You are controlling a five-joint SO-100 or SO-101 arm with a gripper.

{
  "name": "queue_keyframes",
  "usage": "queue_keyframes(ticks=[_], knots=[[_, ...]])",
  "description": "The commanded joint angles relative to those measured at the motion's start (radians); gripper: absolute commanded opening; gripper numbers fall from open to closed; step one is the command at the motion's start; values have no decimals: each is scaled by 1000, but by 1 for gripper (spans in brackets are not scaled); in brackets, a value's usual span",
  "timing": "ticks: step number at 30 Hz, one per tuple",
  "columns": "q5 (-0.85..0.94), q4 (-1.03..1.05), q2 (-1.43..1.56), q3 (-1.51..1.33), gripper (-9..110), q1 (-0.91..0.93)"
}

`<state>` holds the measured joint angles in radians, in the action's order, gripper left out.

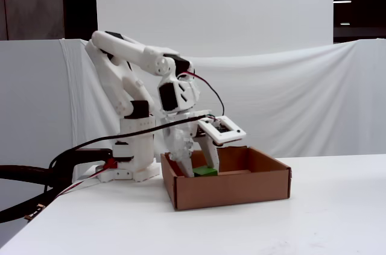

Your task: Grasp a green cube and put it in a box.

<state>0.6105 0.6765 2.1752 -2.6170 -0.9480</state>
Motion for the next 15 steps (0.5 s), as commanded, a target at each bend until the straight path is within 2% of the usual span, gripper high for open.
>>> queue_keyframes(ticks=[1,9,15], knots=[[-5,-35,9,-6,20,-8],[-15,69,23,60,30,2],[-25,184,35,164,32,12]])
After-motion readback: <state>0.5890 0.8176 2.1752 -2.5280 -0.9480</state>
